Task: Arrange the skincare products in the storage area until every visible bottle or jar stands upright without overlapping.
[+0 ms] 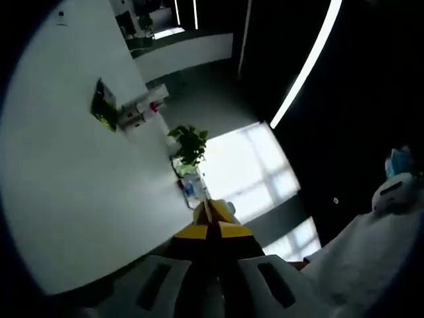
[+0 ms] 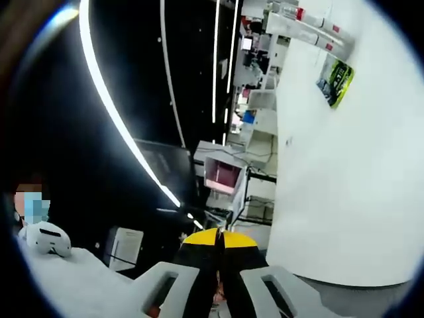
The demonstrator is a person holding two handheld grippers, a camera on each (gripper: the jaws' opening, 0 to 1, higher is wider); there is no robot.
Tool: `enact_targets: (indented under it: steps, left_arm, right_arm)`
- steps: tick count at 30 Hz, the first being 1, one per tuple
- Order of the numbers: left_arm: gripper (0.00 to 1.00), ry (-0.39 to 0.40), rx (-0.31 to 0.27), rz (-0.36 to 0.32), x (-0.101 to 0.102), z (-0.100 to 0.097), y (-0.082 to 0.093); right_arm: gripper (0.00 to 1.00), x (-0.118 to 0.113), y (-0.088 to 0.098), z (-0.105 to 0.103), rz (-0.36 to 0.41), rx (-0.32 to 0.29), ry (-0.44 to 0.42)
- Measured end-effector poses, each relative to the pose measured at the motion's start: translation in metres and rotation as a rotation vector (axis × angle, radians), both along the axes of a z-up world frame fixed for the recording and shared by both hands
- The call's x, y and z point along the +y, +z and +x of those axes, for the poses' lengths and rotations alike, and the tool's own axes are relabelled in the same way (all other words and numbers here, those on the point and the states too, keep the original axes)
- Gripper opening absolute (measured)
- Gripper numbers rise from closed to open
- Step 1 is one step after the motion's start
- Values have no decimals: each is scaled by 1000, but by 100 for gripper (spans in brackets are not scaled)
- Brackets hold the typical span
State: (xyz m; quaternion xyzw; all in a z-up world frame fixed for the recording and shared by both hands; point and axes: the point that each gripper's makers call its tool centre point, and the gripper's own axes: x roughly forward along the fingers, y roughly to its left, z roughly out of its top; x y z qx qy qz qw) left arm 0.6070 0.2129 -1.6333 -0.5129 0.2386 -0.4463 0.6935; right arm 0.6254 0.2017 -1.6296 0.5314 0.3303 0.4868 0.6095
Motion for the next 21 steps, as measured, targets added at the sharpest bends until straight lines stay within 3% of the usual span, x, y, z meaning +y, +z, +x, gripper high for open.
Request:
enact_targets:
  steps: [2,4,6,8,11,13,17,21]
  left_arm:
    - [0,33,10,-4,5,4,0]
    - [0,87,16,-31,13,10,4]
    - [0,102,22,-36,17,13,4]
    - [0,103,30,-24,18,15,1]
    - [0,95,52,-58,19,15,1]
    - [0,113,69,-133,18,18,9]
    - [0,91,38,-75,11,13,5]
    - [0,81,48,-81,11,12,3]
  right_arm:
    - [0,2,-2,-1,-16,-8,4]
    - [9,5,-11,-5,-98,-59,18]
    - [5,9,-6,-14,-60,-50,71]
    - [0,11,-4,-18,-65,-88,92]
    - [0,11,-3,-15,-60,-70,84]
    - [0,10,-2,-12,-55,-70,65]
    - [0,9,1,-8,-37,-59,42]
    - [0,4,-1,-2,-15,-22,3]
